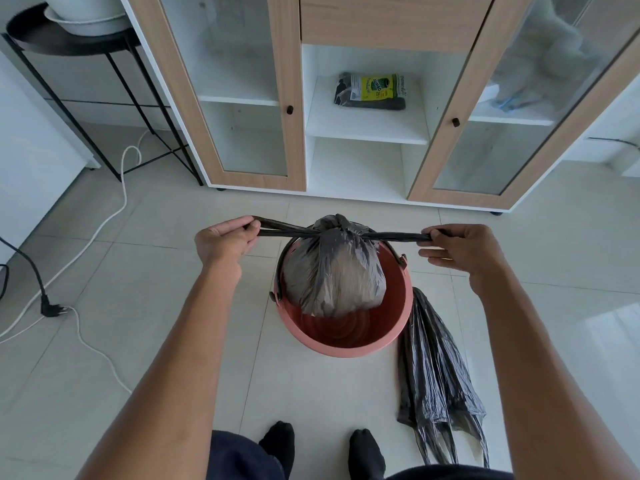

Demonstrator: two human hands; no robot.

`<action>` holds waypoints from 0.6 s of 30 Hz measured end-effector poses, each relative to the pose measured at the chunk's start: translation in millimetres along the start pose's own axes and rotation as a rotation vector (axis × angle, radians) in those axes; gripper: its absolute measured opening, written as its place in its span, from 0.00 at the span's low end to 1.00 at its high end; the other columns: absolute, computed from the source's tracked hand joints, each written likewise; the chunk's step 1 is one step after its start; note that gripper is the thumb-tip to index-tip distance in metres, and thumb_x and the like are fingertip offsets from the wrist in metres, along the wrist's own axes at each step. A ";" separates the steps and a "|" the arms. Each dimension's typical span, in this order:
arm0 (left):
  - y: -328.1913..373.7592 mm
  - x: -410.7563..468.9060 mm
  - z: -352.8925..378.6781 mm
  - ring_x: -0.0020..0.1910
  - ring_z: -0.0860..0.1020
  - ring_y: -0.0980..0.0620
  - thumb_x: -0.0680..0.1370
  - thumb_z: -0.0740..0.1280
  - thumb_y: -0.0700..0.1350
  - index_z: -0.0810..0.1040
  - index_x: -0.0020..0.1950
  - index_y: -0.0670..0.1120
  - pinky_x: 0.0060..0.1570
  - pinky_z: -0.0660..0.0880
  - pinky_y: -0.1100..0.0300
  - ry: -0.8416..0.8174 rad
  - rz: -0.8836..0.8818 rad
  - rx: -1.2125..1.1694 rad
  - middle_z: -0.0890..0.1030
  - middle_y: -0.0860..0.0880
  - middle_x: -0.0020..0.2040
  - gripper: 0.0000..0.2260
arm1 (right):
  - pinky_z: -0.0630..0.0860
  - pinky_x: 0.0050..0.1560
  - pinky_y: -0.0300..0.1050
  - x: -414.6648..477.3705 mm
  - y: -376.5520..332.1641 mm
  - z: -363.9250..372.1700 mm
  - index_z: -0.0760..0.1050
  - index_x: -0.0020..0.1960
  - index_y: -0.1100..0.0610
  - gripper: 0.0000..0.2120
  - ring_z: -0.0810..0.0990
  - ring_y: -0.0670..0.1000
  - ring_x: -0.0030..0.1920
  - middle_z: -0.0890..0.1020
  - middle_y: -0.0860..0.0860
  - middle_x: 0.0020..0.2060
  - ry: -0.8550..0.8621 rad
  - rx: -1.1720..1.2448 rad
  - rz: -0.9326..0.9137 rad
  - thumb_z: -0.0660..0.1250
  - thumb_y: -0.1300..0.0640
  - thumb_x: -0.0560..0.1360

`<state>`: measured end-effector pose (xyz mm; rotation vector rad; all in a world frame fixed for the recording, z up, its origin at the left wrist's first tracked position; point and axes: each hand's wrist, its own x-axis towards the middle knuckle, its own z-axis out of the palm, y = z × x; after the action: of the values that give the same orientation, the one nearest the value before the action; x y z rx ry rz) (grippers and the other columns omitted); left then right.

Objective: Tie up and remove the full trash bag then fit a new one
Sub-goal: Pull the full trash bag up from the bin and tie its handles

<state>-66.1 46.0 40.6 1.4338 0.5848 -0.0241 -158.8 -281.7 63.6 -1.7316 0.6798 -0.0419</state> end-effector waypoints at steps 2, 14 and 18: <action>7.2 -4.6 0.6 0.40 0.85 0.52 0.69 0.78 0.33 0.84 0.53 0.37 0.42 0.82 0.64 -0.019 0.062 0.016 0.85 0.42 0.45 0.13 | 0.82 0.43 0.41 -1.3 -7.9 -0.1 0.81 0.54 0.62 0.08 0.85 0.44 0.33 0.85 0.59 0.47 0.018 0.032 -0.053 0.63 0.63 0.81; 81.0 -49.5 -45.3 0.43 0.84 0.54 0.71 0.78 0.40 0.85 0.56 0.42 0.46 0.81 0.62 0.001 0.408 -0.132 0.86 0.45 0.45 0.14 | 0.82 0.47 0.40 -31.6 -85.4 65.5 0.81 0.55 0.58 0.08 0.86 0.49 0.41 0.85 0.52 0.43 -0.119 0.526 -0.226 0.63 0.60 0.81; 96.4 -55.9 -82.5 0.44 0.85 0.54 0.71 0.78 0.40 0.84 0.56 0.42 0.48 0.82 0.60 0.089 0.497 -0.187 0.87 0.49 0.43 0.14 | 0.82 0.48 0.41 -44.5 -97.6 101.9 0.81 0.55 0.59 0.08 0.86 0.51 0.44 0.86 0.50 0.42 -0.196 0.585 -0.242 0.64 0.60 0.80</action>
<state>-109.7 120.2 149.4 1.3677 0.2808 0.4780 -116.6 -160.4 136.9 -1.2214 0.2689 -0.2146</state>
